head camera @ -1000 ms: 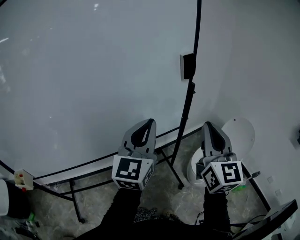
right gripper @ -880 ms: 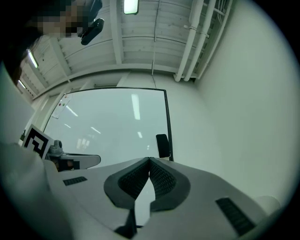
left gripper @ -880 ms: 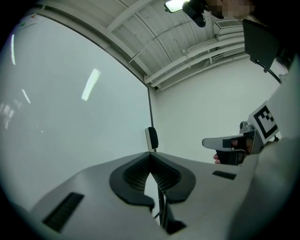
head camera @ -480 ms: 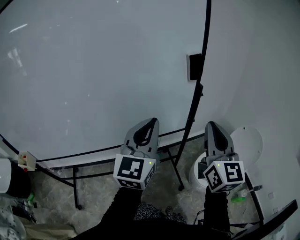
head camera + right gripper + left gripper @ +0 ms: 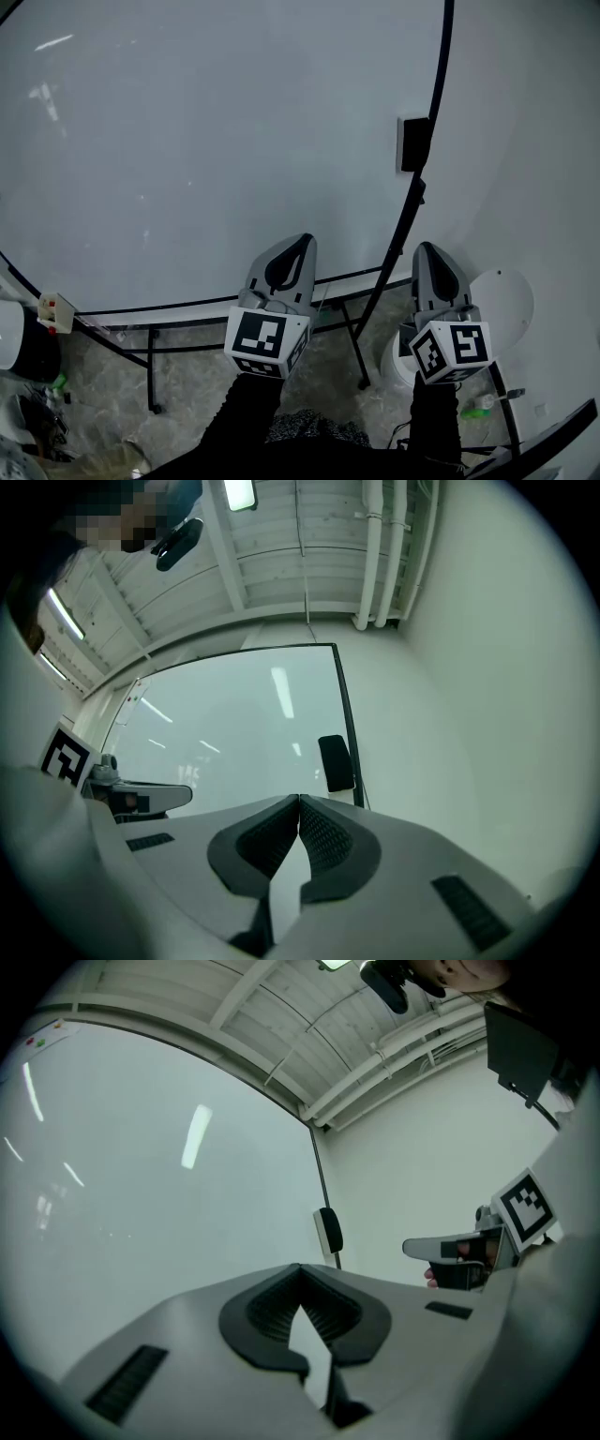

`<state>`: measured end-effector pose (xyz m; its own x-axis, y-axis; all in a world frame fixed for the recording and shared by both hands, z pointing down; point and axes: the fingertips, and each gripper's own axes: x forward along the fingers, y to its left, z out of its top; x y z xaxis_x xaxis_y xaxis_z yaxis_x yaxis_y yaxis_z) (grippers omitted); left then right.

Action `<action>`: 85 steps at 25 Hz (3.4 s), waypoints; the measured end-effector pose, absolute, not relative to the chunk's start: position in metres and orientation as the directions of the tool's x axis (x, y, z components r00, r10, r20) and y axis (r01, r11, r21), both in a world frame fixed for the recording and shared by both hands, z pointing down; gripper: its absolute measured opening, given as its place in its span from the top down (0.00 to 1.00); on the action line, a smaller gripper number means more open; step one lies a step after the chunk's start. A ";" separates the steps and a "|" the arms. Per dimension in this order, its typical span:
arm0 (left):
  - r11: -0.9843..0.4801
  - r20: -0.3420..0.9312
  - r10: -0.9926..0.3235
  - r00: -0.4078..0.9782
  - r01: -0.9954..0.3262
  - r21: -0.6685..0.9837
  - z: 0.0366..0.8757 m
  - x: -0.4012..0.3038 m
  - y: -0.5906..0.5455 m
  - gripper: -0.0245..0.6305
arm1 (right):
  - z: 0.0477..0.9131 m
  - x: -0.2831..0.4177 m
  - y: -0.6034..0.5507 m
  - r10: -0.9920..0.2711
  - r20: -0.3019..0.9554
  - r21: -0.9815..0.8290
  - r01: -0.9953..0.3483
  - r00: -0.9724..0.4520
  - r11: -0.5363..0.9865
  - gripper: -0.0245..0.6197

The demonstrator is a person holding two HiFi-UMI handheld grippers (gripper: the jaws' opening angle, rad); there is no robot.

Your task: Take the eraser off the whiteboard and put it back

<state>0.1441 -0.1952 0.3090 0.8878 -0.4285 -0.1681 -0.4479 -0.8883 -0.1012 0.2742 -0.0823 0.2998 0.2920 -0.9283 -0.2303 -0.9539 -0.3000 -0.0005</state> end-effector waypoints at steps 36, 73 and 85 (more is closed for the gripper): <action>-0.831 -0.182 -0.530 0.828 -0.550 -0.086 0.303 0.194 -0.254 0.95 | 0.275 0.346 -0.176 -0.954 -0.234 0.106 -0.970 0.189 -0.218 0.68; -0.802 -0.177 -0.567 0.804 -0.588 -0.102 0.302 0.178 -0.270 0.95 | 0.260 0.385 -0.230 -0.948 -0.204 0.182 -0.943 0.242 -0.280 0.53; -0.791 -0.179 -0.579 0.795 -0.601 -0.115 0.298 0.173 -0.274 0.95 | 0.254 0.373 -0.213 -0.945 -0.230 0.188 -0.942 0.231 -0.277 0.53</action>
